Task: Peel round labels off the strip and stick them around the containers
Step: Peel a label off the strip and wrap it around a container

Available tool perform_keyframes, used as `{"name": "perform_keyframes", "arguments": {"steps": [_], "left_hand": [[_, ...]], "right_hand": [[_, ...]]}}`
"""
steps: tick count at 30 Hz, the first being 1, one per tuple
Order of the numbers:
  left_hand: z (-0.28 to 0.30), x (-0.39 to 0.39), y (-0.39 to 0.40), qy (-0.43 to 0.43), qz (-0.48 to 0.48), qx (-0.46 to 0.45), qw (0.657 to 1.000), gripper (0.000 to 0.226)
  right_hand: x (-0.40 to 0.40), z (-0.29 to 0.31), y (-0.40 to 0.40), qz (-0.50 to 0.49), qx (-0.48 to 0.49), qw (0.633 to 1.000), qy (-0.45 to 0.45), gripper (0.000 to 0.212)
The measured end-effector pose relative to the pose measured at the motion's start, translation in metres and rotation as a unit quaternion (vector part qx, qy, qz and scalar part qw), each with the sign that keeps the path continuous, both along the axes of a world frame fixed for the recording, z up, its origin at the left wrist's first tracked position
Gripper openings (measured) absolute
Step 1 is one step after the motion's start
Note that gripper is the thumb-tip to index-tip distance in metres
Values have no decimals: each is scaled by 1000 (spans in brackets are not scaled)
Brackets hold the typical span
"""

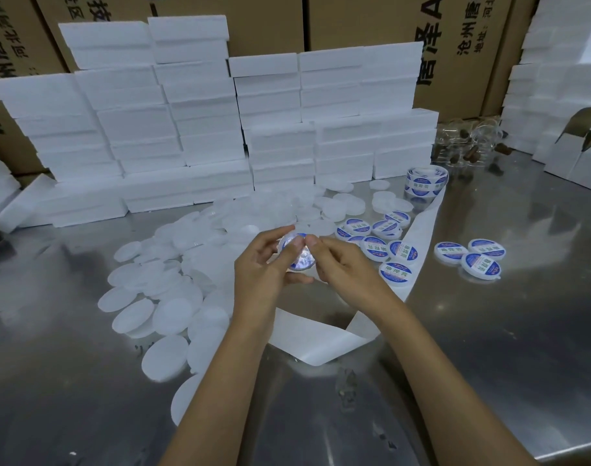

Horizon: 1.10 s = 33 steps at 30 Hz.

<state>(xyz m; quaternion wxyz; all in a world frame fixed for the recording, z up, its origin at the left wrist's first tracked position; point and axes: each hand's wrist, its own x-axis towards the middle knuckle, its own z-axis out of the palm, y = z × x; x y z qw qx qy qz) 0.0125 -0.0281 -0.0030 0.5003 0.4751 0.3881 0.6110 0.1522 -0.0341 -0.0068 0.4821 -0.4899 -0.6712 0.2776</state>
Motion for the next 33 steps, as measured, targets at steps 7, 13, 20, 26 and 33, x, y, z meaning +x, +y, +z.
{"name": "perform_keyframes", "arguments": {"steps": [7,13,20,26,33], "left_hand": [[-2,3,1,-20,-22,-52,998,30],[-2,4,3,12,-22,-86,996,36],[-3,2,3,21,-10,-104,994,33],[-4,2,4,25,24,-104,994,28],[-8,0,11,-13,62,-106,992,30]], "right_hand": [[26,3,11,-198,-134,960,148,48],[87,-5,14,-318,-193,798,475,39],[120,-17,11,-256,-118,688,669,34],[109,-12,14,-301,-155,755,562,21],[53,10,38,-279,6,959,51,16]]}}
